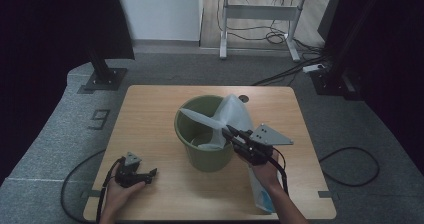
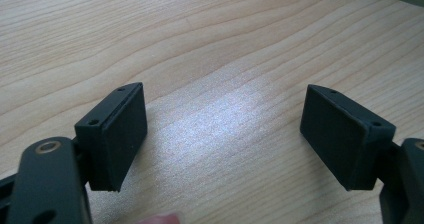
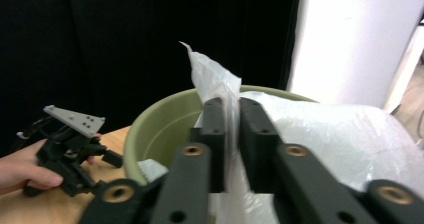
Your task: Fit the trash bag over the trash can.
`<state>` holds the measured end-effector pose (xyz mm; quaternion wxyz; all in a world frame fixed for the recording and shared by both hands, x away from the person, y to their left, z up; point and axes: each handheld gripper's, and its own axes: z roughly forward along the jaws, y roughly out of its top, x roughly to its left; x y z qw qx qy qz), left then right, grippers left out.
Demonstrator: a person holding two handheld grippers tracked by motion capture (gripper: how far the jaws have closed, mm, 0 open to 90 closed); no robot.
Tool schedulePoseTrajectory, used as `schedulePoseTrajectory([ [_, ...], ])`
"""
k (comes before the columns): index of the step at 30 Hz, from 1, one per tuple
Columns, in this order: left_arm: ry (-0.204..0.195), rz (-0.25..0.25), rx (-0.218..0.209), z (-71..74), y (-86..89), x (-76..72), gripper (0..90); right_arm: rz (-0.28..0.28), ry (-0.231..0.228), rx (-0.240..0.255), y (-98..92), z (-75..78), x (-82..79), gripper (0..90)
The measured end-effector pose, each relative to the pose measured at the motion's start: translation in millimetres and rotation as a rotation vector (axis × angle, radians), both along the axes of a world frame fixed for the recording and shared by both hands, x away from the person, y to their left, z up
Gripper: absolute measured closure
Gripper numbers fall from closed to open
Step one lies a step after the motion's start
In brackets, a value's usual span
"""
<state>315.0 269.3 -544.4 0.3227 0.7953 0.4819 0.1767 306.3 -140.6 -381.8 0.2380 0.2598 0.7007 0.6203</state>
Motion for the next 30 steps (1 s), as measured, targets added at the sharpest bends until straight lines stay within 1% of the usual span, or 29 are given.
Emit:
schedulePoseTrajectory([
  [2,0.000,0.000,0.000,0.0,0.1,0.0,18.7,-0.029,-0.020,0.010,-3.3,1.9,-5.8,61.4],
  [3,0.000,0.000,0.001,0.0,-0.1,0.0,18.7,-0.040,-0.029,0.016,-8.0,4.2,-13.0,55.4],
  [4,0.000,0.000,0.001,0.0,-0.1,0.0,18.7,-0.040,-0.029,0.016,-8.0,4.2,-13.0,55.4],
  [5,0.000,0.000,0.002,0.0,-0.2,-0.1,18.7,-0.053,-0.036,0.007,-13.4,5.6,-20.8,50.2],
  [6,0.000,0.000,0.002,0.0,-0.2,-0.1,18.7,-0.053,-0.036,0.007,-13.4,5.6,-20.8,50.2],
  [7,-0.001,0.002,0.005,0.0,-0.6,-0.2,18.8,-0.073,-0.037,0.003,-19.9,5.7,-29.3,46.4],
  [8,-0.001,0.002,0.005,0.0,-0.6,-0.2,18.8,-0.073,-0.037,0.003,-19.9,5.7,-29.3,46.4],
  [9,-0.002,0.001,0.007,-0.1,-0.8,-0.2,18.8,-0.085,-0.038,0.007,-23.9,4.8,-33.6,45.3],
  [11,-0.003,0.001,0.009,-0.1,-0.9,-0.2,18.8,-0.106,-0.024,0.017,-31.3,1.3,-40.7,43.1],
  [12,-0.003,0.001,0.009,-0.1,-0.9,-0.2,18.8,-0.121,-0.009,0.018,-37.0,-4.9,-46.4,41.9],
  [13,-0.003,0.001,0.009,-0.1,-1.0,-0.2,18.8,-0.121,-0.009,0.018,-37.0,-4.9,-46.4,41.9],
  [14,-0.003,0.002,0.009,-0.1,-1.0,-0.3,18.8,-0.126,0.001,0.019,-39.4,-8.6,-48.7,41.2],
  [15,-0.003,0.001,0.009,-0.1,-1.0,-0.2,18.8,-0.141,0.016,0.013,-43.3,-17.1,-52.3,40.0],
  [16,-0.003,0.001,0.010,-0.1,-1.0,-0.3,18.8,-0.141,0.016,0.013,-43.3,-17.1,-52.3,40.0],
  [17,-0.003,0.002,0.010,-0.2,-1.1,-0.3,18.8,-0.153,0.036,0.007,-46.5,-26.4,-54.1,39.0],
  [18,-0.003,0.002,0.010,-0.2,-1.1,-0.3,18.8,-0.153,0.036,0.007,-46.5,-26.4,-54.1,39.0],
  [19,-0.002,0.001,0.012,-0.1,-1.0,-0.3,18.8,-0.165,0.056,0.002,-49.2,-35.8,-55.3,37.6],
  [20,-0.002,0.001,0.012,-0.1,-1.0,-0.3,18.8,-0.165,0.056,0.002,-49.2,-35.8,-55.3,37.6],
  [22,-0.003,0.001,0.011,-0.1,-0.9,-0.2,18.8,-0.169,0.076,0.000,-51.4,-44.4,-56.8,35.9],
  [23,-0.003,0.001,0.012,-0.2,-1.2,-0.3,18.8,-0.182,0.085,-0.007,-52.6,-52.5,-59.2,33.8],
  [24,-0.003,0.001,0.012,-0.2,-1.2,-0.3,18.8,-0.182,0.085,-0.007,-52.6,-52.5,-59.2,33.8],
  [26,-0.003,0.002,0.013,-0.2,-1.4,-0.4,18.8,-0.190,0.099,-0.011,-53.3,-60.0,-61.6,32.2],
  [27,-0.003,0.003,0.014,-0.2,-1.4,-0.4,18.8,-0.198,0.114,-0.023,-53.8,-67.7,-63.7,30.8],
  [29,-0.003,0.003,0.014,-0.2,-1.5,-0.5,18.7,-0.204,0.138,-0.031,-54.5,-76.6,-65.1,29.7],
  [30,-0.003,0.003,0.014,-0.2,-1.5,-0.5,18.7,-0.204,0.138,-0.031,-54.5,-76.6,-65.1,29.7],
])
